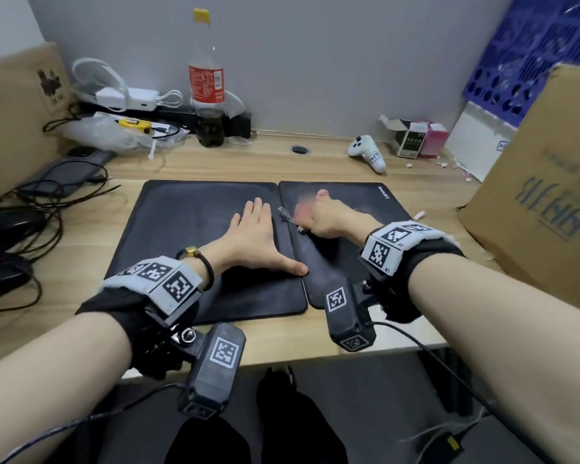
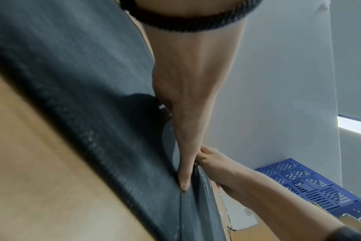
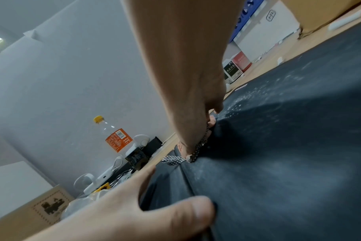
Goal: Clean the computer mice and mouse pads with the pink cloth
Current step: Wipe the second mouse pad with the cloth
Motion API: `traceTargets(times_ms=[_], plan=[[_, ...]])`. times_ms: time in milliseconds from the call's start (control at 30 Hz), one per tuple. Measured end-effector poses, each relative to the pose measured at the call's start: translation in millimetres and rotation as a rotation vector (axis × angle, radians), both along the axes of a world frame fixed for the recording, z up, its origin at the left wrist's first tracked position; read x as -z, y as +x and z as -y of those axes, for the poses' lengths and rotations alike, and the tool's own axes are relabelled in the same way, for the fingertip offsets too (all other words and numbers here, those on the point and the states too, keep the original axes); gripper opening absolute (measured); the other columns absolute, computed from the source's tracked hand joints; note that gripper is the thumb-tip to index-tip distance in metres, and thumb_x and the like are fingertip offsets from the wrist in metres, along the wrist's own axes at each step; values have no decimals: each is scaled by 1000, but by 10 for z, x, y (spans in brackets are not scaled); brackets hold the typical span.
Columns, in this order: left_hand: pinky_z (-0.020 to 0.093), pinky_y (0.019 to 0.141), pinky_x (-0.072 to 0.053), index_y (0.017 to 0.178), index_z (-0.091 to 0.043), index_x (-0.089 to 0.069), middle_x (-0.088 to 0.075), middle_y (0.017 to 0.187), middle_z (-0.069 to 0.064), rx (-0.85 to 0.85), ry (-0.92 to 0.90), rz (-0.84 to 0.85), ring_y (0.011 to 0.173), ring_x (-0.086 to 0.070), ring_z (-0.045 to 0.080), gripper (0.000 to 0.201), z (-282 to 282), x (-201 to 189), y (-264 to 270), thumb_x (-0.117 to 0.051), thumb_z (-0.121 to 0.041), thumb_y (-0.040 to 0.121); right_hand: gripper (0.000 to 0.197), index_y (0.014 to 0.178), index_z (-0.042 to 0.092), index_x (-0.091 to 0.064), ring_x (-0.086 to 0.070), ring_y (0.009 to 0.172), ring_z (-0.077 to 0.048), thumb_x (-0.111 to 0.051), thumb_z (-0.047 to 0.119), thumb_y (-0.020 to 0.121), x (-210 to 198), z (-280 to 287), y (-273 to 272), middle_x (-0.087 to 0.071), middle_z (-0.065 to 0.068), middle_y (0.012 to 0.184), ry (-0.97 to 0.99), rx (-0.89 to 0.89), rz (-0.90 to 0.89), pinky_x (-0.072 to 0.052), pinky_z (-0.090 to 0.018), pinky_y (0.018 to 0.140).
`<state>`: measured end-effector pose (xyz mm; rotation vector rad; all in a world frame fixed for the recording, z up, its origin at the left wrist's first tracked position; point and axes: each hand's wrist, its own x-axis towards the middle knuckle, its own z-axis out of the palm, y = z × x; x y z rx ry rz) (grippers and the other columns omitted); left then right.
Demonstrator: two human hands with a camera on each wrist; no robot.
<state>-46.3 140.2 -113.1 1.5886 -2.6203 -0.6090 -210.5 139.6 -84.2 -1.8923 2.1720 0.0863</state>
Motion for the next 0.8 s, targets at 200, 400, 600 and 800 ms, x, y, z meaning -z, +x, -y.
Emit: traceTargets(times_ms=[200,400,600,800], plan=[[48,119,0,150,-1,5,10,160,15,-85,-59,-30,147,14,26,144,-233,-46,26,-65,-82,54,53,135,11,-41,-26,131,-36,-44,48,96,37,-699,44,-29,-15,141,0,-11,-75,-31,-48,106],[48,119,0,150,-2,5,12,160,13,-41,-56,-18,147,17,24,146,-222,-52,11,-64,-84,51,49,137,15,-37,-27,126,-35,-44,43,97,102,-869,59,-29,-15,136,-14,-10,-55,-34,-46,102],[49,118,7,151,-6,10,25,157,9,57,8,33,143,27,21,155,25,-38,-33,-64,-87,42,57,144,15,-34,-22,137,-39,-40,43,95,296,-192,18,-28,-18,150,3,-66,-120,-26,-50,112],[41,119,10,151,-6,12,19,159,6,93,15,9,145,22,18,149,274,63,-97,-62,-86,49,55,142,4,-35,-30,132,-44,-36,38,98,360,715,-9,-31,-27,142,15,-28,-221,-28,-55,109]])
